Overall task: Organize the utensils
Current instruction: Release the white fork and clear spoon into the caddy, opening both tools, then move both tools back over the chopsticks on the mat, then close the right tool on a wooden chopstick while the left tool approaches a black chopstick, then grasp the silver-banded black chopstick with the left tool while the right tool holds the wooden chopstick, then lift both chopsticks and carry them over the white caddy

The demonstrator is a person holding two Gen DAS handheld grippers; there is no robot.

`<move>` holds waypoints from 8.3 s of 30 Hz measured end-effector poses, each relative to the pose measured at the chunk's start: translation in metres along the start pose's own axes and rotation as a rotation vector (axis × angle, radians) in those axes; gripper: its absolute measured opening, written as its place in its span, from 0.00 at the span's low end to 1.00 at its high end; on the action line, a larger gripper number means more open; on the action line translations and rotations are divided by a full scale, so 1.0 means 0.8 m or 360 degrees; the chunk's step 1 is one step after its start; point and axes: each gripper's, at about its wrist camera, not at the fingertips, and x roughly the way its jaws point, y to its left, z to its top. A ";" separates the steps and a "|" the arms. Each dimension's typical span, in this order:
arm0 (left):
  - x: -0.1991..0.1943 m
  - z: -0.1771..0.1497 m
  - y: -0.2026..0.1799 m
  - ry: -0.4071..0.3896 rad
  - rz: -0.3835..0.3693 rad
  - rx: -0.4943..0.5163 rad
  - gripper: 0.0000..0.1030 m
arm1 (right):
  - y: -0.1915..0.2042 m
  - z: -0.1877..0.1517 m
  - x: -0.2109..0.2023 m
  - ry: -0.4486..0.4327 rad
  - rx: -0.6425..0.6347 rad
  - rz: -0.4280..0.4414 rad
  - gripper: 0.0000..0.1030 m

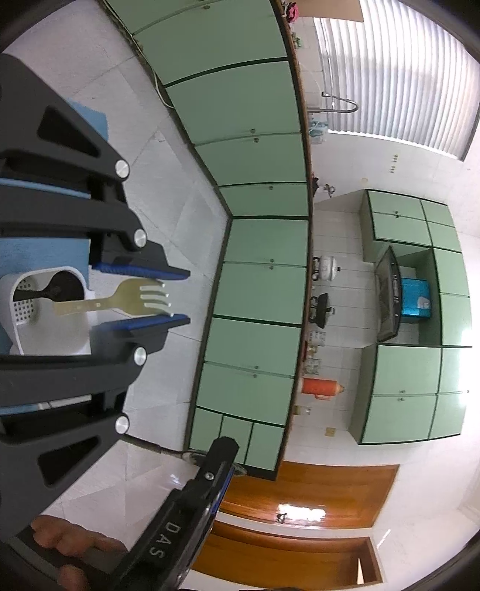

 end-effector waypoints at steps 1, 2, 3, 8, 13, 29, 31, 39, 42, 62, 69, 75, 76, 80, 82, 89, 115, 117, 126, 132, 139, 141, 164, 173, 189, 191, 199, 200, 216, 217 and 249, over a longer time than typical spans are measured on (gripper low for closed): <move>0.003 -0.004 0.002 0.0014 0.0002 0.0002 0.17 | -0.002 -0.007 0.004 0.0020 0.0007 0.0008 0.31; 0.007 -0.008 0.002 0.0031 0.0002 0.0003 0.17 | -0.002 -0.010 0.007 0.0029 0.0014 0.0011 0.31; 0.010 -0.013 0.003 0.0045 -0.0003 -0.0002 0.17 | -0.003 -0.017 0.008 0.0040 0.0024 0.0016 0.31; 0.016 -0.029 0.010 0.0087 -0.0005 0.0010 0.17 | -0.008 -0.037 0.013 0.0107 0.0039 0.0028 0.31; 0.021 -0.043 0.014 0.0131 -0.0010 0.0017 0.17 | -0.010 -0.052 0.014 0.0171 0.0058 0.0056 0.31; -0.025 -0.051 0.034 0.0093 0.0025 -0.0002 0.63 | -0.029 -0.065 -0.030 0.0194 0.0103 -0.0013 0.65; -0.040 -0.052 0.038 0.0067 0.0044 -0.0007 0.72 | -0.033 -0.067 -0.046 0.0180 0.0119 -0.0032 0.76; -0.098 -0.072 0.041 0.0084 0.0090 -0.0025 0.87 | -0.032 -0.093 -0.108 0.0179 0.0115 -0.0077 0.87; -0.123 -0.091 0.041 0.0140 0.0093 -0.0030 0.88 | -0.029 -0.107 -0.133 0.0188 0.0133 -0.0087 0.91; -0.237 -0.235 0.035 0.0424 0.0194 -0.0023 0.91 | -0.007 -0.252 -0.253 0.0412 0.0151 -0.0242 0.80; -0.241 -0.257 0.043 0.0508 0.0244 -0.0073 0.90 | 0.013 -0.277 -0.248 0.0550 0.0036 -0.0239 0.46; -0.246 -0.266 0.033 0.0595 0.0216 -0.0059 0.81 | 0.020 -0.294 -0.250 0.0666 0.0056 -0.0188 0.39; -0.246 -0.267 0.032 0.0600 0.0212 -0.0057 0.81 | 0.023 -0.297 -0.252 0.0679 0.0052 -0.0181 0.39; -0.244 -0.268 0.030 0.0617 0.0228 -0.0059 0.80 | 0.029 -0.304 -0.250 0.0735 0.0035 -0.0164 0.36; -0.241 -0.269 0.030 0.0640 0.0230 -0.0065 0.79 | 0.030 -0.307 -0.245 0.0776 0.0036 -0.0150 0.30; -0.238 -0.276 0.030 0.0741 0.0216 -0.0075 0.73 | 0.029 -0.317 -0.245 0.0849 0.0034 -0.0154 0.23; -0.243 -0.299 -0.003 0.0890 0.0096 -0.0051 0.55 | 0.024 -0.316 -0.246 0.0899 0.0043 -0.0179 0.07; -0.241 -0.298 -0.004 0.0886 0.0098 -0.0051 0.54 | 0.024 -0.317 -0.246 0.0898 0.0045 -0.0178 0.07; -0.244 -0.300 -0.006 0.0890 0.0094 -0.0057 0.45 | 0.023 -0.317 -0.246 0.0897 0.0052 -0.0174 0.07; -0.252 -0.304 -0.010 0.0882 0.0103 -0.0055 0.38 | 0.023 -0.317 -0.248 0.0903 0.0051 -0.0173 0.07; -0.254 -0.305 -0.015 0.0889 0.0089 -0.0063 0.27 | 0.022 -0.316 -0.248 0.0918 0.0061 -0.0159 0.08; -0.252 -0.304 -0.015 0.0891 0.0088 -0.0058 0.24 | 0.023 -0.316 -0.247 0.0920 0.0061 -0.0159 0.08; -0.248 -0.302 -0.022 0.0917 0.0082 -0.0011 0.06 | 0.025 -0.318 -0.251 0.0944 0.0069 -0.0121 0.09; -0.249 -0.300 -0.019 0.0933 0.0064 -0.0038 0.08 | 0.031 -0.317 -0.251 0.0951 0.0038 -0.0129 0.10; -0.254 -0.303 -0.017 0.0928 0.0062 -0.0038 0.10 | 0.030 -0.321 -0.258 0.0940 0.0061 -0.0093 0.11; -0.256 -0.303 -0.018 0.0926 0.0064 -0.0036 0.12 | 0.028 -0.322 -0.262 0.0933 0.0082 -0.0074 0.12; -0.259 -0.303 -0.015 0.0915 0.0078 -0.0023 0.25 | 0.025 -0.323 -0.266 0.0939 0.0084 -0.0093 0.12; -0.259 -0.303 -0.015 0.0914 0.0079 -0.0025 0.25 | 0.025 -0.323 -0.264 0.0938 0.0084 -0.0094 0.12; -0.257 -0.304 -0.007 0.0888 0.0066 -0.0062 0.12 | 0.032 -0.322 -0.248 0.0923 0.0023 -0.0166 0.07; -0.257 -0.304 -0.007 0.0889 0.0062 -0.0061 0.09 | 0.030 -0.321 -0.250 0.0924 0.0029 -0.0165 0.07; -0.263 -0.298 -0.009 0.0849 0.0066 -0.0041 0.06 | 0.020 -0.310 -0.256 0.0869 0.0101 -0.0146 0.07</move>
